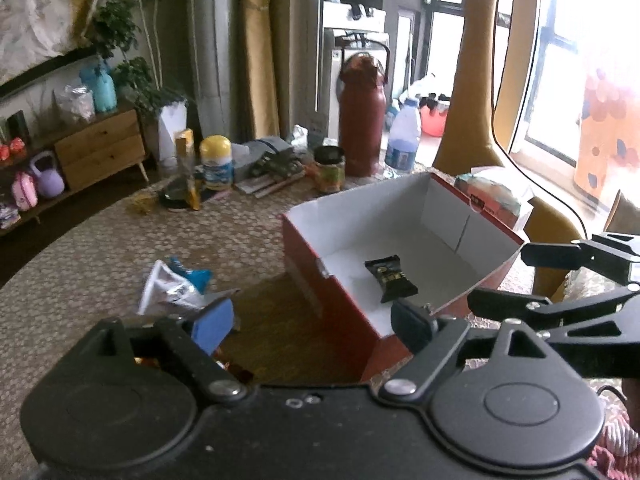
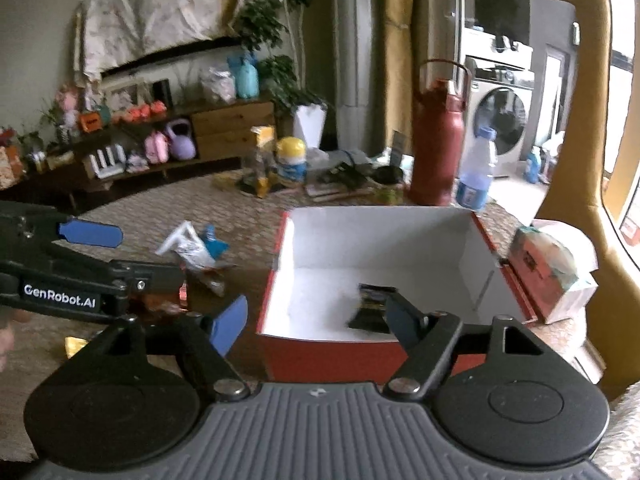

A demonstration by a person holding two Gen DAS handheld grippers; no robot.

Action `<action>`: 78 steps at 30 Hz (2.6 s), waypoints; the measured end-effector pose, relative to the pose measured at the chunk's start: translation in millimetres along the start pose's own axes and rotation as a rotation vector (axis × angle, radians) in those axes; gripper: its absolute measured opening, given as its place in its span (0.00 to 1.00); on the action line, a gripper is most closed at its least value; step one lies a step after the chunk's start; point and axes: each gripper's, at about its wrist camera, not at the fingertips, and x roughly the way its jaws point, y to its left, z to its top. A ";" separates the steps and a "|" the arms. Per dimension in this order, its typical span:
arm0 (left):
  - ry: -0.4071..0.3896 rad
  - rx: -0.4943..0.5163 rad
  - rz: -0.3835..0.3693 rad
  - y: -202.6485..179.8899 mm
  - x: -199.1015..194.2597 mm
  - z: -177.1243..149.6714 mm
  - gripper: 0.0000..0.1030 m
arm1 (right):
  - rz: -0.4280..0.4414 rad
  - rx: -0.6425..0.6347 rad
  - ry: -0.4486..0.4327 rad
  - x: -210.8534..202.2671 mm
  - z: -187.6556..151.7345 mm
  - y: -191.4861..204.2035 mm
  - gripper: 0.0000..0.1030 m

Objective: Organize snacks
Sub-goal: 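Withdraw both tools from the box back toward the snack pile, then grasp a small wrapped sweet with the left gripper while the right gripper grasps the lollipop stick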

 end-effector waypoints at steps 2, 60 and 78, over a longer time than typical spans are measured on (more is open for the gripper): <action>-0.015 -0.004 0.009 6.4 -12.0 -5.3 0.85 | 0.025 0.004 -0.005 -2.8 -0.5 9.5 0.74; 0.086 -0.202 0.212 176.5 -22.1 -214.1 0.94 | 0.200 -0.064 0.319 129.5 -100.5 206.1 0.89; 0.080 -0.058 0.165 169.2 2.8 -217.7 0.65 | 0.194 -0.133 0.338 151.3 -103.1 222.9 0.51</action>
